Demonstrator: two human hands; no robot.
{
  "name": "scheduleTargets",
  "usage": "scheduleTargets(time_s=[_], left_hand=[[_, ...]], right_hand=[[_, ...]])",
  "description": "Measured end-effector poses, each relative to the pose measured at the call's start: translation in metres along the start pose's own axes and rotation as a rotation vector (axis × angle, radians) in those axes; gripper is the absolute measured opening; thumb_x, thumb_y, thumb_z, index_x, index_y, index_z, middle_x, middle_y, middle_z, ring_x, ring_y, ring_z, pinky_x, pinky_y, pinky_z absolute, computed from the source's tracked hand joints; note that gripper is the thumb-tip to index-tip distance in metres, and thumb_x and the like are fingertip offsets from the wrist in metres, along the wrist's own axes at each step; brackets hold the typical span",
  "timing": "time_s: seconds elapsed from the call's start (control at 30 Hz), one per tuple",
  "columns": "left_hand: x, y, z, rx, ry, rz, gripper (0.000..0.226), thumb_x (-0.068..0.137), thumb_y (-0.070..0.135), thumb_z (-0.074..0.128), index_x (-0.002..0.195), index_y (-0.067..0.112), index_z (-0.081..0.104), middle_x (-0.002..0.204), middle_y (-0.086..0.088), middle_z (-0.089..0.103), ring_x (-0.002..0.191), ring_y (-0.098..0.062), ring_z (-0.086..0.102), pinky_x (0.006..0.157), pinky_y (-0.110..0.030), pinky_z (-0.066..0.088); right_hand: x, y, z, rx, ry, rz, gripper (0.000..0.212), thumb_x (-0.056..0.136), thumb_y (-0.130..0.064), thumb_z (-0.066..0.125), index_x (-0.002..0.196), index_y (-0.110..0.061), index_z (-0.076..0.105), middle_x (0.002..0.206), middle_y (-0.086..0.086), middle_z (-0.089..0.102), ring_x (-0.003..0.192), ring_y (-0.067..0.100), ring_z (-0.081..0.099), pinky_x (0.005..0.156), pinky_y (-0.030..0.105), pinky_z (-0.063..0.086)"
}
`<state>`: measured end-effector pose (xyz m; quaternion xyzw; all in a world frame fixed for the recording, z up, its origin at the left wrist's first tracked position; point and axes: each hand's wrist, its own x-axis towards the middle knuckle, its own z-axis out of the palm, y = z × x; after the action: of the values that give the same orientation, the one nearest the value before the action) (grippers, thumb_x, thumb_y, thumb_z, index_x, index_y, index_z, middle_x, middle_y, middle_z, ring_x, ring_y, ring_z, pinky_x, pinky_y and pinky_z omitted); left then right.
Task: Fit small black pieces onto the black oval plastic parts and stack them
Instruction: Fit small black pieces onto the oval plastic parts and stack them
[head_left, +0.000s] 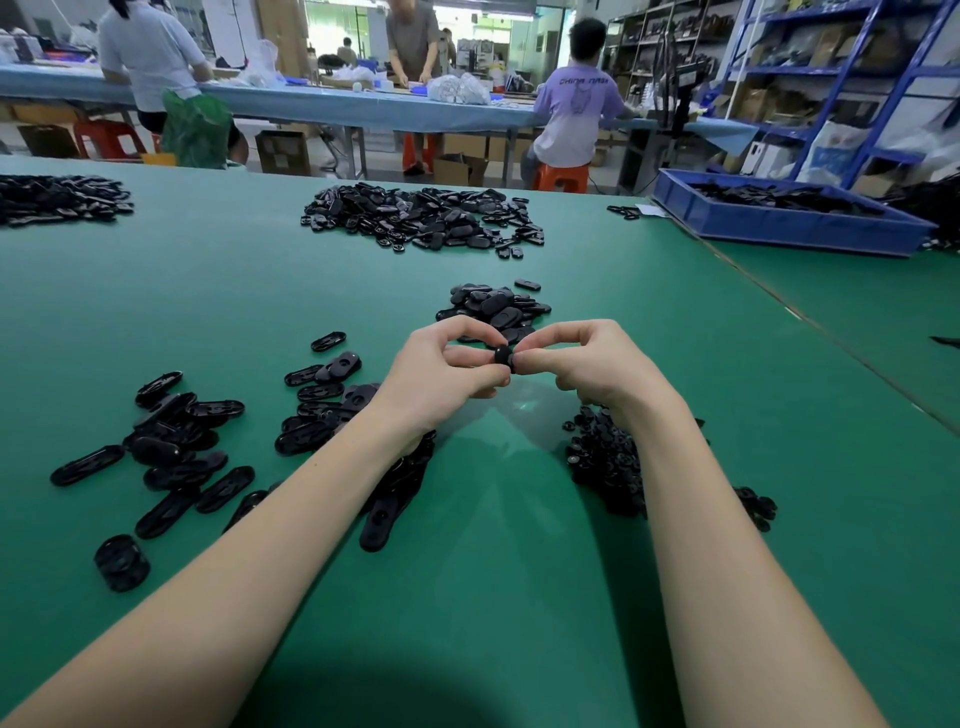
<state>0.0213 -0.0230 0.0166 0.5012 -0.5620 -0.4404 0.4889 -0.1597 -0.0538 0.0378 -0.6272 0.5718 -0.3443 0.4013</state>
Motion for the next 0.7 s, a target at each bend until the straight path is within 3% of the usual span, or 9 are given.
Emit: scheduleTargets(time_s=[0.2,0.33,0.43,0.5,0.7], left_hand=[[0.000,0.000,0.001,0.009,-0.016,0.005,0.024,0.081,0.002,0.077,0.097,0.019,0.070,0.084,-0.007,0.078,0.078,-0.018,0.072,0.081,-0.031,0.060],[-0.001,0.005,0.000,-0.090,-0.062,-0.048,0.022,0.087,0.001,0.073,0.103,0.015,0.067,0.087,-0.012,0.078,0.084,-0.017,0.074,0.073,-0.022,0.058],[-0.001,0.009,-0.001,-0.189,-0.102,-0.114,0.021,0.089,-0.001,0.070,0.105,0.013,0.066,0.090,-0.013,0.078,0.085,-0.019,0.075,0.072,-0.021,0.057],[-0.001,0.011,-0.002,-0.243,-0.122,-0.146,0.021,0.090,-0.003,0.067,0.104,0.012,0.068,0.088,-0.008,0.077,0.085,-0.020,0.074,0.071,-0.021,0.057],[0.000,0.012,0.001,-0.313,-0.060,-0.191,0.014,0.093,-0.004,0.062,0.096,0.009,0.068,0.085,-0.013,0.075,0.075,-0.018,0.074,0.071,-0.018,0.057]], right_hand=[[-0.001,-0.001,-0.002,-0.020,0.025,0.009,0.014,0.074,-0.030,0.089,0.084,-0.027,0.079,0.041,-0.021,0.048,0.037,-0.001,0.042,0.036,0.008,0.027],[-0.005,0.003,-0.006,0.038,0.007,0.042,0.023,0.071,-0.042,0.090,0.087,-0.029,0.080,0.051,-0.012,0.050,0.048,0.007,0.039,0.039,0.015,0.026],[-0.008,0.006,-0.008,0.086,-0.054,0.082,0.029,0.071,-0.053,0.088,0.091,-0.033,0.081,0.070,-0.018,0.071,0.062,0.010,0.045,0.044,0.017,0.030],[-0.009,0.007,-0.006,0.115,-0.089,0.094,0.029,0.071,-0.055,0.086,0.091,-0.035,0.081,0.082,-0.018,0.076,0.062,0.007,0.049,0.044,0.016,0.032],[-0.009,0.004,0.000,0.138,-0.116,0.026,0.015,0.075,-0.048,0.086,0.082,-0.036,0.079,0.080,-0.015,0.073,0.060,0.007,0.046,0.046,0.017,0.031]])
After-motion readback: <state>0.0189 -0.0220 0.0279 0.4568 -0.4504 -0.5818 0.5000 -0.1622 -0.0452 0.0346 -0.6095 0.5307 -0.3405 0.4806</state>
